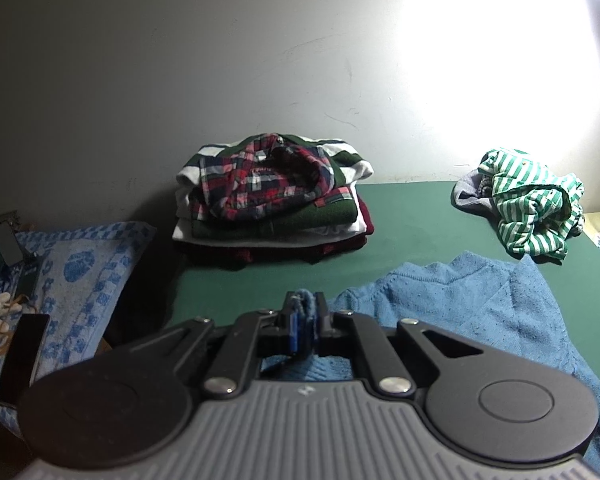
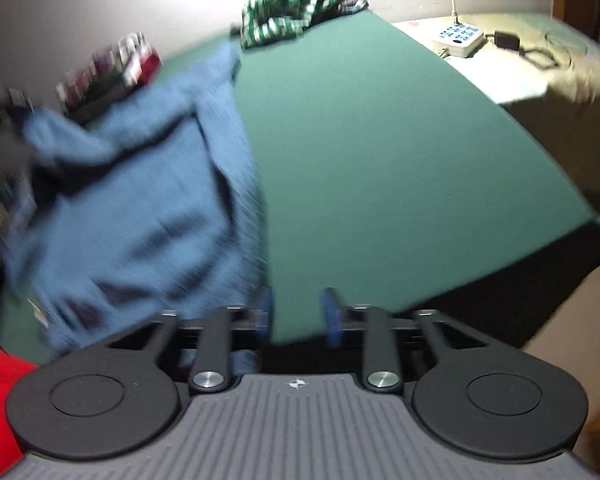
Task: Fold clothes
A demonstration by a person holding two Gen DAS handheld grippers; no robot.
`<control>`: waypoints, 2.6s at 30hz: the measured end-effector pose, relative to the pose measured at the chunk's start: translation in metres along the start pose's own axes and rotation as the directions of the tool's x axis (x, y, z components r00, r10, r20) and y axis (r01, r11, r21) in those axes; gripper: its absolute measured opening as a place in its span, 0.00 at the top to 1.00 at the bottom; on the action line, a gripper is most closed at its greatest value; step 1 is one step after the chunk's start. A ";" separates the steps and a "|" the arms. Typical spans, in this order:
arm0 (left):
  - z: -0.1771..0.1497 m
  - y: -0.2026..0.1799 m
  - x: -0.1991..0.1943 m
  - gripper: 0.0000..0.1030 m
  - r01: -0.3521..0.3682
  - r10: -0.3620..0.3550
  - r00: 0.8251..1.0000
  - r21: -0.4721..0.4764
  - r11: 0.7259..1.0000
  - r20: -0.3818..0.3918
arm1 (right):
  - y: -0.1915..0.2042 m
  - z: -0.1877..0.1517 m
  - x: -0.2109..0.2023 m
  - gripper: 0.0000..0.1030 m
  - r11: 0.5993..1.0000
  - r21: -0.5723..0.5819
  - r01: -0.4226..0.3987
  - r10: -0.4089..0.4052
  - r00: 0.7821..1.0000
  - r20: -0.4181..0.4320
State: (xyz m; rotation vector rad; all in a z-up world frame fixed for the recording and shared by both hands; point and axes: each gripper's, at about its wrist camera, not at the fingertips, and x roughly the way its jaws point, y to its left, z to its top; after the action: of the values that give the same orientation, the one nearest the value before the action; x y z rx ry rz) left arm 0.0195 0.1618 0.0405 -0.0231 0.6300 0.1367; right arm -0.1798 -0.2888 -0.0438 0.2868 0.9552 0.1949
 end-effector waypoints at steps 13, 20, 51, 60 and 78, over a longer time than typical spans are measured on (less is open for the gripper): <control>-0.015 0.013 -0.001 0.97 0.007 -0.007 1.000 -0.045 0.999 -0.006 | 0.028 -0.009 0.025 0.93 0.999 -0.038 -0.002 0.001 0.999 -0.032; -0.029 0.024 0.007 0.97 0.031 -0.036 0.998 -0.090 0.995 -0.054 | 0.035 -0.010 0.027 0.92 0.997 -0.065 0.038 -0.040 0.999 -0.021; 0.040 0.064 -0.030 0.98 0.096 -0.083 0.990 -0.107 0.990 0.117 | 0.105 -0.024 0.017 0.93 0.804 -0.556 0.209 -0.182 0.978 0.104; 0.038 0.068 -0.007 0.98 0.056 -0.049 0.996 -0.107 0.993 0.069 | 0.102 -0.029 0.022 0.91 0.731 -0.661 0.167 -0.188 0.981 0.040; 0.028 0.068 0.007 0.97 0.035 -0.033 0.999 -0.089 0.995 0.022 | 0.075 0.007 0.025 0.80 0.922 -0.381 -0.065 0.065 0.998 -0.013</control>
State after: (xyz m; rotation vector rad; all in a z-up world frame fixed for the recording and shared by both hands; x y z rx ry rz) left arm 0.0322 0.2315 0.0606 -0.1183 0.6026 0.1320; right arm -0.1630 -0.2115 -0.0345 -0.0412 0.8875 0.4361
